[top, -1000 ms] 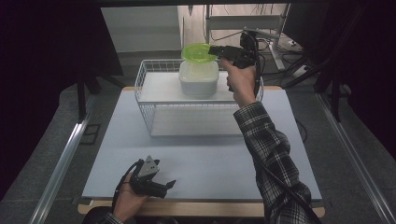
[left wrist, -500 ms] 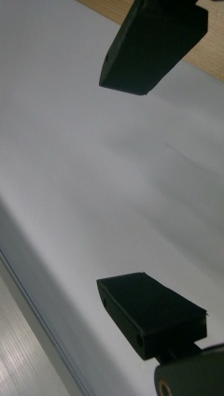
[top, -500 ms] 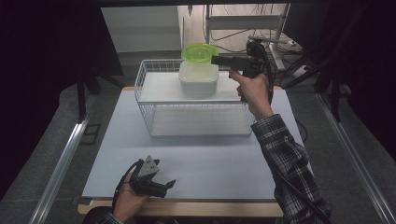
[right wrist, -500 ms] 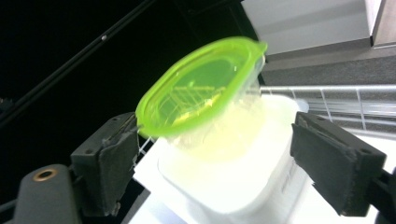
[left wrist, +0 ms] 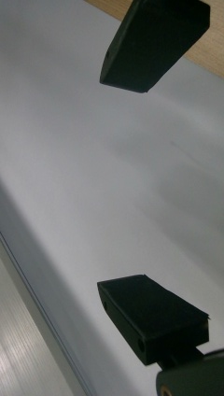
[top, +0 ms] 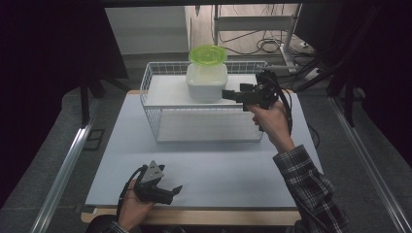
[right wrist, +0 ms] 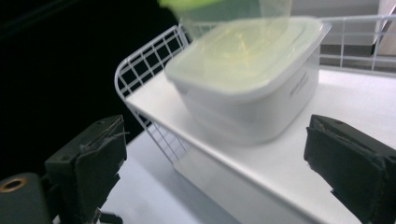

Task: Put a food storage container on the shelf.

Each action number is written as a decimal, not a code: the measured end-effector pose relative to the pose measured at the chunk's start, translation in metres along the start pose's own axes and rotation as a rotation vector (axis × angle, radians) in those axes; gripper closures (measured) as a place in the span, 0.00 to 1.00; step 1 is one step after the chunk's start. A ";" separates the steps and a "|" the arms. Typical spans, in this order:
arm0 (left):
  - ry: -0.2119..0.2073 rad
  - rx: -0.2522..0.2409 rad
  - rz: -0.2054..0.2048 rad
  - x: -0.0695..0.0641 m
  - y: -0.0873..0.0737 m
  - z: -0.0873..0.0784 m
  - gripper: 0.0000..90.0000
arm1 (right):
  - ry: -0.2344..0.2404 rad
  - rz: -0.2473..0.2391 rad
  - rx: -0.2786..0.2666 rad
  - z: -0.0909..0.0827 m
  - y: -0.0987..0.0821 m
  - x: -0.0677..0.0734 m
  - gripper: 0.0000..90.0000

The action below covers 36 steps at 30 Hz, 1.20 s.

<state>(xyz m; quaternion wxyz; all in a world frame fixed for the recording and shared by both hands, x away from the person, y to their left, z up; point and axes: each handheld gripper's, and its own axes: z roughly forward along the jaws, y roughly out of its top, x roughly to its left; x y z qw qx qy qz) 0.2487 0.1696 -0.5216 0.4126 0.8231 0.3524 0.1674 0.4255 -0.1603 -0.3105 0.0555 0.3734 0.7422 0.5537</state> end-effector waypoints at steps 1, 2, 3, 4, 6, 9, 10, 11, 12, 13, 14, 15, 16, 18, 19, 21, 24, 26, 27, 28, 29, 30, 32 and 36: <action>0.000 0.000 -0.001 0.000 0.000 0.000 0.04 | -0.005 -0.017 0.004 -0.001 -0.004 0.002 0.06; 0.001 -0.001 0.000 0.000 0.000 0.000 0.04 | -0.010 -0.032 0.007 -0.002 -0.008 0.004 0.06; 0.001 -0.003 -0.002 0.000 0.000 0.000 0.04 | -0.013 -0.048 0.011 -0.004 -0.012 0.006 0.06; 0.001 -0.004 -0.003 0.001 0.000 0.000 0.04 | -0.016 -0.062 0.017 -0.005 -0.016 0.008 0.05; -0.001 -0.003 -0.002 0.001 0.000 -0.001 0.04 | -0.021 -0.087 0.022 -0.007 -0.024 0.011 0.05; 0.000 0.000 -0.001 0.001 0.000 0.000 0.04 | -0.028 -0.110 0.028 -0.011 -0.036 0.013 0.04; -0.001 0.000 0.000 0.000 0.000 0.000 0.04 | -0.029 -0.118 0.026 -0.011 -0.038 0.013 0.04; -0.001 -0.001 0.000 0.000 0.000 0.000 0.04 | -0.031 -0.124 0.027 -0.012 -0.042 0.013 0.04; -0.001 -0.001 0.000 0.000 0.000 0.000 0.04 | -0.031 -0.124 0.027 -0.012 -0.042 0.013 0.04; 0.000 0.001 0.001 0.000 0.000 0.000 0.04 | -0.037 -0.143 0.029 -0.014 -0.050 0.012 0.04; -0.001 -0.003 -0.003 0.000 0.000 0.001 0.04 | -0.040 -0.150 0.030 -0.015 -0.053 0.012 0.04; -0.001 -0.003 -0.003 0.000 0.000 0.001 0.04 | -0.040 -0.150 0.030 -0.015 -0.053 0.012 0.04; 0.000 -0.002 -0.001 0.000 0.000 0.000 0.04 | -0.045 -0.166 0.025 -0.015 -0.057 0.012 0.04; -0.001 -0.004 -0.001 0.000 0.000 0.000 0.04 | -0.056 -0.180 0.026 -0.017 -0.069 0.009 0.04; -0.001 -0.002 0.000 0.000 0.000 0.000 0.04 | -0.056 -0.180 0.026 -0.017 -0.072 0.008 0.04; -0.001 -0.002 0.000 0.000 0.000 0.000 0.04 | -0.066 -0.190 0.033 -0.019 -0.083 0.005 0.03; -0.003 0.000 0.002 0.000 0.000 0.001 0.04 | -0.074 -0.200 0.036 -0.021 -0.098 0.000 0.03; -0.005 0.003 0.006 -0.001 0.000 0.001 0.04 | -0.075 -0.195 0.033 -0.022 -0.105 -0.004 0.02; -0.005 0.003 0.007 -0.001 0.000 0.002 0.04 | -0.078 -0.197 0.045 -0.022 -0.109 -0.006 0.02; -0.006 0.004 0.008 -0.001 0.000 0.002 0.04 | -0.085 -0.200 0.045 -0.022 -0.111 -0.006 0.02; -0.006 0.003 0.008 -0.001 0.000 0.002 0.04 | -0.091 -0.199 0.036 -0.024 -0.115 -0.008 0.02; -0.006 0.002 0.007 -0.001 0.000 0.001 0.04 | -0.092 -0.195 0.034 -0.025 -0.117 -0.008 0.02; -0.007 0.002 0.007 0.000 0.000 0.001 0.04 | -0.088 -0.185 0.034 -0.026 -0.121 -0.009 0.02; -0.007 -0.001 0.007 0.000 0.000 0.000 0.04 | -0.091 -0.191 0.047 -0.030 -0.136 -0.008 0.02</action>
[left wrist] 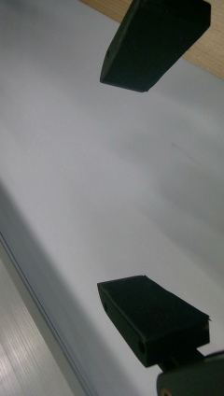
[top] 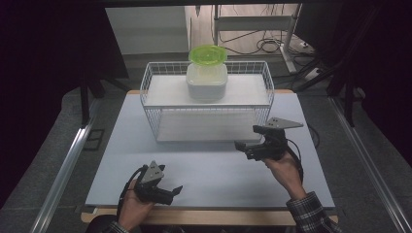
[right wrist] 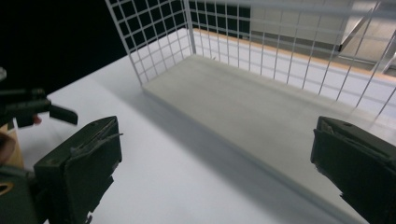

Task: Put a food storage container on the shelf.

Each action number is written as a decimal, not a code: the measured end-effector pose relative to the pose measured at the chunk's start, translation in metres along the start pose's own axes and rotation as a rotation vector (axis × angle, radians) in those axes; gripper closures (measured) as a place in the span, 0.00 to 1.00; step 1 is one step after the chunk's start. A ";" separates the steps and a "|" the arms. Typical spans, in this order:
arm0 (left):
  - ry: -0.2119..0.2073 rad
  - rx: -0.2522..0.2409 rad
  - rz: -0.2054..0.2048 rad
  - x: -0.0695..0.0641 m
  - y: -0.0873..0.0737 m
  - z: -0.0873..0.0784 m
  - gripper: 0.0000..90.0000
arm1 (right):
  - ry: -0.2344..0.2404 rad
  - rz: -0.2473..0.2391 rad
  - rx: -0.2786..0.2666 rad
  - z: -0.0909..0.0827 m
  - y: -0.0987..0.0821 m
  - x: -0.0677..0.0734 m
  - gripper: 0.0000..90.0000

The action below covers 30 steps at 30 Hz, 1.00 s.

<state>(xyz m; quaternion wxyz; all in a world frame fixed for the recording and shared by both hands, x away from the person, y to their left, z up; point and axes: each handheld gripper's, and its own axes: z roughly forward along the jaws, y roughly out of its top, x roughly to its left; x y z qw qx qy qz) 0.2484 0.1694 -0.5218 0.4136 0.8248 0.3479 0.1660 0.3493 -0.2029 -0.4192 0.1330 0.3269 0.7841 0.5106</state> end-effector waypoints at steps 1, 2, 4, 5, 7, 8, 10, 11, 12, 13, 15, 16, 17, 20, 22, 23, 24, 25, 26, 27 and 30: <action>0.000 0.001 0.001 0.000 0.000 0.000 0.04 | -0.002 -0.010 0.009 -0.001 -0.005 0.002 0.02; 0.000 0.001 0.001 0.000 0.000 0.000 0.04 | -0.002 -0.010 0.009 -0.001 -0.005 0.002 0.02; 0.004 0.006 0.005 0.000 0.000 0.001 0.04 | -0.008 -0.018 0.023 -0.002 -0.016 0.006 0.02; 0.005 0.006 0.006 0.000 0.000 0.001 0.04 | -0.014 -0.023 0.034 -0.003 -0.020 0.007 0.02; 0.007 0.006 0.005 0.000 0.000 0.001 0.04 | -0.015 -0.023 0.037 -0.004 -0.026 0.008 0.02; 0.007 0.006 0.005 0.000 0.000 0.001 0.04 | -0.015 -0.023 0.037 -0.004 -0.026 0.008 0.02; 0.005 0.005 0.001 0.000 0.000 0.001 0.04 | -0.026 -0.033 0.051 -0.007 -0.037 0.009 0.02; 0.005 0.004 -0.002 0.001 0.000 0.001 0.04 | -0.030 -0.036 0.052 -0.008 -0.041 0.010 0.02; 0.005 0.004 -0.002 0.001 0.000 0.001 0.04 | -0.030 -0.036 0.052 -0.008 -0.041 0.010 0.02; 0.003 0.002 -0.006 0.001 -0.001 0.001 0.04 | -0.037 -0.040 0.058 -0.010 -0.048 0.010 0.02; 0.001 0.002 -0.007 0.001 -0.001 0.001 0.04 | -0.050 -0.049 0.070 -0.011 -0.056 0.009 0.02; 0.002 0.003 -0.007 0.001 -0.001 0.001 0.04 | -0.050 -0.049 0.070 -0.011 -0.056 0.009 0.02; -0.001 0.005 -0.005 0.001 -0.001 0.002 0.04 | -0.064 -0.053 0.087 -0.012 -0.062 0.009 0.02; -0.003 0.006 -0.005 0.001 -0.001 0.002 0.04 | -0.070 -0.050 0.103 -0.012 -0.069 0.008 0.02; -0.004 0.005 -0.006 0.001 -0.001 0.002 0.04 | -0.083 -0.057 0.128 -0.012 -0.075 0.007 0.02; -0.003 0.007 -0.005 0.001 -0.001 0.002 0.04 | -0.095 -0.066 0.146 -0.013 -0.080 0.006 0.02; -0.003 0.007 -0.005 0.001 -0.001 0.002 0.04 | -0.095 -0.066 0.146 -0.013 -0.080 0.006 0.02; -0.004 0.007 -0.005 0.001 -0.001 0.003 0.04 | -0.097 -0.062 0.159 -0.013 -0.085 0.005 0.02; -0.004 0.007 -0.005 0.001 -0.001 0.003 0.04 | -0.097 -0.062 0.159 -0.013 -0.085 0.005 0.02; -0.004 0.008 -0.004 0.001 -0.001 0.003 0.04 | -0.100 -0.062 0.167 -0.013 -0.087 0.004 0.02; -0.005 0.008 -0.003 0.001 -0.001 0.003 0.04 | -0.108 -0.060 0.194 -0.013 -0.094 0.003 0.02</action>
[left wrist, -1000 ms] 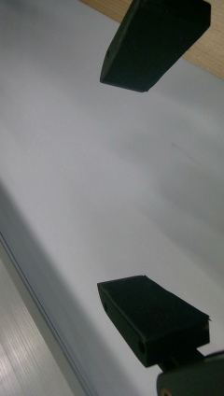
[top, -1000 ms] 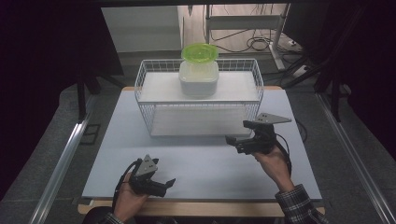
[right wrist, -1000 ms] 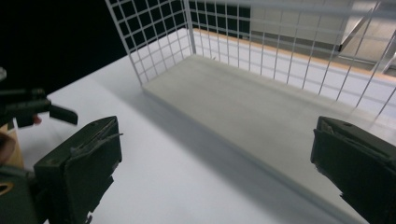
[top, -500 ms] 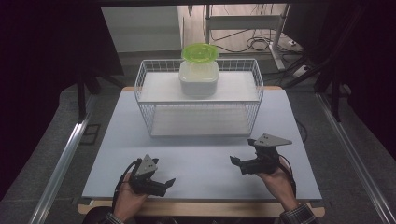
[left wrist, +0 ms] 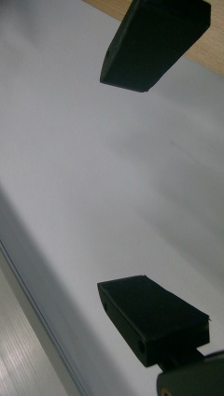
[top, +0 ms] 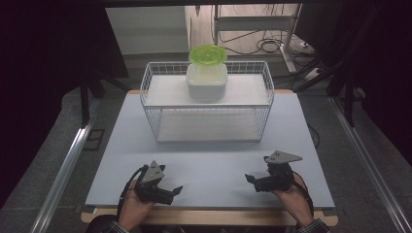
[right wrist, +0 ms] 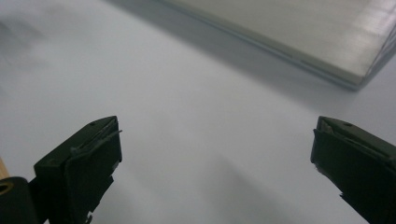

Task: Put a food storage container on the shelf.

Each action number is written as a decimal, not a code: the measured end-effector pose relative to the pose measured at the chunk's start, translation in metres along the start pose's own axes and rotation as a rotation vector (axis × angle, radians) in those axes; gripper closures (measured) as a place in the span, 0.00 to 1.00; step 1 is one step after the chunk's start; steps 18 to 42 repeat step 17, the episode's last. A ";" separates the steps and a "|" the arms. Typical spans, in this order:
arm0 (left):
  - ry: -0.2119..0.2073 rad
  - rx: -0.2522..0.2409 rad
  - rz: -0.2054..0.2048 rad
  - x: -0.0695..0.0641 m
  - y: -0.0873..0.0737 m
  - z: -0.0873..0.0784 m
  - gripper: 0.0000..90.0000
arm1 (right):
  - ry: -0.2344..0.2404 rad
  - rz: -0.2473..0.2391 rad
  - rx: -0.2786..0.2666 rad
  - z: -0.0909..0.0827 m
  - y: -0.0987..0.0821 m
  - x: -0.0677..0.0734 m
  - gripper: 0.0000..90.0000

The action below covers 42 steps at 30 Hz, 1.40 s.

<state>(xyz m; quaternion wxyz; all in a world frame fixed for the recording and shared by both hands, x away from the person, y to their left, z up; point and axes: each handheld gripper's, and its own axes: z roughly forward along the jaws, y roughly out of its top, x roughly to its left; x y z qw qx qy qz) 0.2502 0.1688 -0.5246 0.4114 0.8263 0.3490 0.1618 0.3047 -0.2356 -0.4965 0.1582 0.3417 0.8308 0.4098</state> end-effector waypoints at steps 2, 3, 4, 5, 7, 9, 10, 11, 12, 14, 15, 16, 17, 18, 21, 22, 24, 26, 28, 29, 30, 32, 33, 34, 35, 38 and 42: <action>-0.001 0.001 0.001 0.000 0.000 0.000 0.04 | -0.001 0.006 0.028 0.001 -0.006 0.000 0.02; -0.001 0.004 0.003 0.000 0.000 0.000 0.04 | -0.001 0.006 0.028 0.001 -0.006 0.000 0.02; -0.002 0.006 0.004 0.000 0.000 0.001 0.04 | -0.001 0.005 0.042 0.003 -0.009 0.000 0.02; -0.002 0.008 0.004 0.000 0.000 0.001 0.04 | 0.001 0.003 0.054 0.003 -0.010 0.001 0.02; -0.002 0.013 0.007 0.000 -0.001 0.002 0.04 | -0.002 -0.013 0.075 0.005 -0.011 0.002 0.02; -0.002 0.017 0.010 0.000 -0.001 0.002 0.04 | -0.009 -0.029 0.090 0.006 -0.011 0.004 0.02; -0.002 0.017 0.010 0.000 -0.001 0.002 0.04 | -0.009 -0.029 0.090 0.006 -0.011 0.004 0.02; -0.002 0.017 0.010 0.000 -0.001 0.002 0.04 | -0.012 -0.036 0.098 0.008 -0.012 0.004 0.02; -0.002 0.017 0.010 0.000 -0.001 0.001 0.04 | -0.013 -0.037 0.103 0.008 -0.012 0.005 0.02; -0.002 0.014 0.007 0.000 -0.001 0.002 0.04 | -0.016 -0.038 0.105 0.009 -0.012 0.005 0.02; -0.003 0.012 0.008 0.000 0.000 0.002 0.04 | -0.021 -0.037 0.106 0.009 -0.012 0.005 0.02; -0.003 0.012 0.008 0.000 0.000 0.002 0.04 | -0.021 -0.037 0.106 0.009 -0.012 0.005 0.02; -0.004 0.010 0.007 0.000 0.000 0.002 0.04 | -0.022 -0.036 0.105 0.009 -0.012 0.005 0.02; -0.004 0.010 0.007 0.000 0.000 0.002 0.04 | -0.022 -0.036 0.105 0.009 -0.012 0.005 0.02; -0.004 0.010 0.007 0.000 0.000 0.002 0.04 | -0.022 -0.036 0.105 0.009 -0.012 0.005 0.02; -0.004 0.010 0.007 0.000 0.000 0.002 0.04 | -0.022 -0.036 0.105 0.009 -0.012 0.005 0.02; -0.004 0.010 0.007 0.000 0.000 0.002 0.04 | -0.022 -0.036 0.105 0.009 -0.012 0.005 0.02; -0.004 0.010 0.007 0.000 0.000 0.002 0.04 | -0.022 -0.036 0.105 0.009 -0.012 0.005 0.02; -0.004 0.010 0.007 0.000 0.000 0.002 0.04 | -0.022 -0.036 0.105 0.009 -0.012 0.005 0.02; -0.004 0.010 0.007 0.000 0.000 0.002 0.04 | -0.022 -0.036 0.105 0.009 -0.012 0.005 0.02; -0.004 0.010 0.007 0.000 0.000 0.002 0.04 | -0.022 -0.036 0.105 0.009 -0.012 0.005 0.02; -0.004 0.010 0.007 0.000 0.000 0.002 0.04 | -0.022 -0.036 0.105 0.009 -0.012 0.005 0.02; -0.004 0.010 0.007 0.000 0.000 0.002 0.04 | -0.022 -0.036 0.105 0.009 -0.012 0.005 0.02; -0.004 0.010 0.007 0.000 0.000 0.002 0.04 | -0.022 -0.036 0.105 0.009 -0.012 0.005 0.02; -0.004 0.010 0.007 0.000 0.000 0.002 0.04 | -0.022 -0.036 0.105 0.009 -0.012 0.005 0.02; -0.004 0.010 0.007 0.000 0.000 0.002 0.04 | -0.022 -0.036 0.105 0.009 -0.012 0.005 0.02; -0.004 0.010 0.007 0.000 0.000 0.002 0.04 | -0.022 -0.036 0.105 0.009 -0.012 0.005 0.02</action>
